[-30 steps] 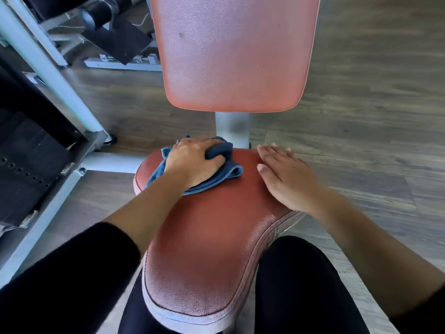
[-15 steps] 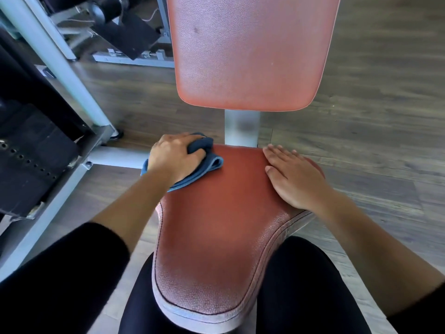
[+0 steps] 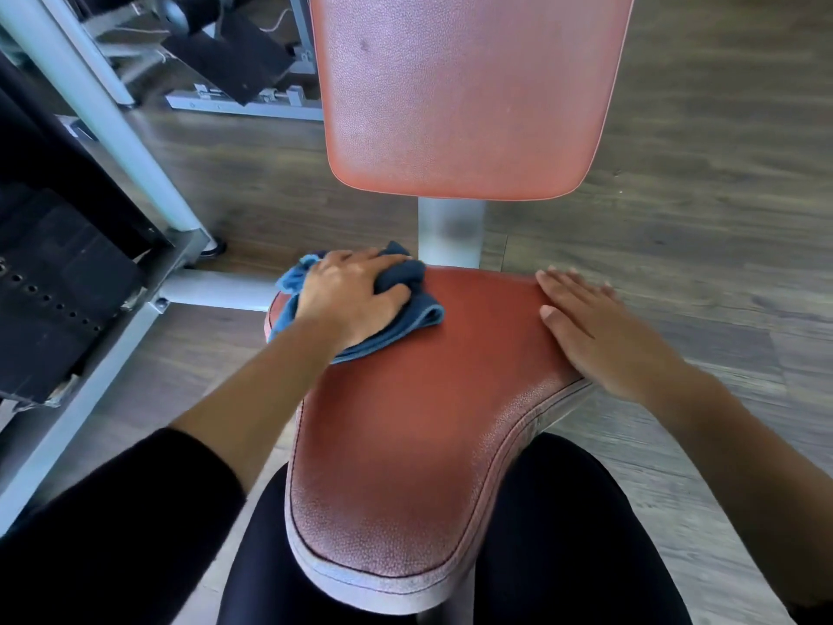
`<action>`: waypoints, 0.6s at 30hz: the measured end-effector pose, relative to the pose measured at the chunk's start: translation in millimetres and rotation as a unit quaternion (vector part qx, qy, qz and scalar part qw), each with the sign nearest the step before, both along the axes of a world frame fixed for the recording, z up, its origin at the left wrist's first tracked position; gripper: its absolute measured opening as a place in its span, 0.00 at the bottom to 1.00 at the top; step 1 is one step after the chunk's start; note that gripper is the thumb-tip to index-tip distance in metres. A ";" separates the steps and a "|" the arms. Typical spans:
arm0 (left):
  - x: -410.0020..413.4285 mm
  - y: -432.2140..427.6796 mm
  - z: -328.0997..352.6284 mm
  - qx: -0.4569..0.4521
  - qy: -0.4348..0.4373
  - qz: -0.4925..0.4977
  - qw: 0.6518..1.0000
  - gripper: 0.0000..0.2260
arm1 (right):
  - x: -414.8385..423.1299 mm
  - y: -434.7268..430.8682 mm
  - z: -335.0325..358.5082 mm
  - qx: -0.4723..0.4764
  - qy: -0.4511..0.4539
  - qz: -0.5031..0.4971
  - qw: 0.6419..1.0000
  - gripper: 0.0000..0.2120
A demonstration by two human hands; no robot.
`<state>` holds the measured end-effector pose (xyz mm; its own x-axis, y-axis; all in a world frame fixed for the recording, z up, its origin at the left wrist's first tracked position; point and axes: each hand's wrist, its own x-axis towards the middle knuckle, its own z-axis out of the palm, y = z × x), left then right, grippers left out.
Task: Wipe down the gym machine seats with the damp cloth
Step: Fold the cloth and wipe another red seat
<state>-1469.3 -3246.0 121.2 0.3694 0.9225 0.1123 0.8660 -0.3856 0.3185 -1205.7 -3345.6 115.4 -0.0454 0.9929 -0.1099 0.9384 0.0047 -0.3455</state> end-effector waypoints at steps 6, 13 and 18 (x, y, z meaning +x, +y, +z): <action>21.8 -76.9 15.6 0.020 -0.060 -0.171 0.983 0.26 | 23.0 -19.2 -9.0 0.031 0.015 -0.017 0.999 0.33; 36.7 -88.4 22.9 -0.014 -0.021 -0.168 0.986 0.28 | 40.7 -38.4 -20.2 0.054 0.005 -0.016 0.998 0.36; 98.0 -58.2 14.2 -0.052 0.038 -0.171 0.983 0.26 | 47.3 -51.2 -22.3 0.048 -0.018 -0.015 0.999 0.34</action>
<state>-1371.3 -3304.2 135.3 0.6643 0.7473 -0.0152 0.7134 -0.6279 0.3110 -1158.4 -3396.8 93.1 -0.0133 0.9998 -0.0152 0.9501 0.0079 -0.3117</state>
